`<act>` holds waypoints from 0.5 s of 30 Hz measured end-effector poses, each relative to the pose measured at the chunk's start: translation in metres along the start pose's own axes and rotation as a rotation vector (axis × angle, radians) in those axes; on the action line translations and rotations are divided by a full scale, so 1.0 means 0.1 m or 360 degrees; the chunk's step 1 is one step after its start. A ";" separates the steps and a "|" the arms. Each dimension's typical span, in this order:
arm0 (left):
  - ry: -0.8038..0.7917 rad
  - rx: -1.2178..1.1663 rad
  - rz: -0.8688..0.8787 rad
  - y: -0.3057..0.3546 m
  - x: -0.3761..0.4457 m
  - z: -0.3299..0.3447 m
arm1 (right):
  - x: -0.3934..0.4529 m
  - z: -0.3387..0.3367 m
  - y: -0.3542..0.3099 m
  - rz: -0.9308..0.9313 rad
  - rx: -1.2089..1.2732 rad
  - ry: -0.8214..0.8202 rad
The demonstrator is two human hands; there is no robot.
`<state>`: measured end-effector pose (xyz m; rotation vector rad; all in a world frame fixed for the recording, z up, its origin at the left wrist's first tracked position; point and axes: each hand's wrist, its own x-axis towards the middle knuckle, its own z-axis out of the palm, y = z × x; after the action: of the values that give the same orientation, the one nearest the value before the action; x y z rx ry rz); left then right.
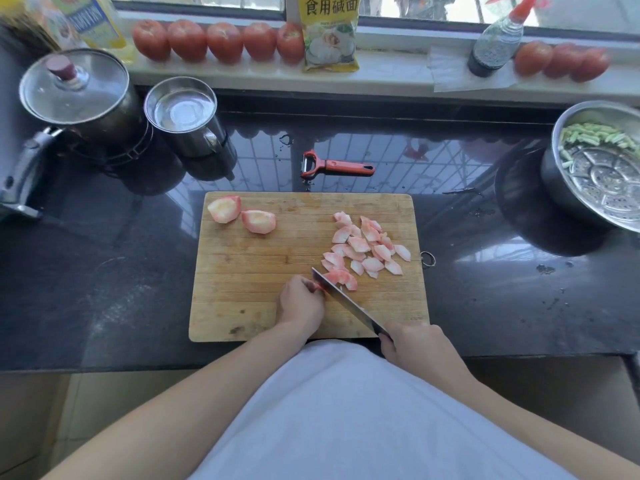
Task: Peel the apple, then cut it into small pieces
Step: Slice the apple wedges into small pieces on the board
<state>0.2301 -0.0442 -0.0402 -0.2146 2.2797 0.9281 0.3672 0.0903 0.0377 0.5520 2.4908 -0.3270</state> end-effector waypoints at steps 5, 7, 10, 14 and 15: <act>0.0005 0.0012 -0.0004 0.01 0.00 0.00 | 0.02 0.00 -0.02 -0.0004 -0.0025 -0.0010; 0.0008 0.0012 -0.0007 0.02 0.00 0.00 | 0.04 0.00 -0.03 -0.0035 -0.0058 -0.0027; 0.0009 -0.0014 0.0004 0.04 0.01 0.00 | 0.11 0.02 -0.07 -0.0071 -0.0068 -0.0058; -0.0001 -0.0020 -0.0004 0.06 -0.02 -0.02 | 0.30 0.12 -0.19 -0.0060 0.0022 -0.0005; 0.0004 -0.0008 -0.0005 0.06 -0.02 -0.02 | 0.35 0.13 -0.23 -0.0056 0.0042 0.0026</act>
<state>0.2282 -0.0414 -0.0341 -0.2212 2.2788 0.9326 0.3361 0.0764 0.0095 0.5237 2.5178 -0.3707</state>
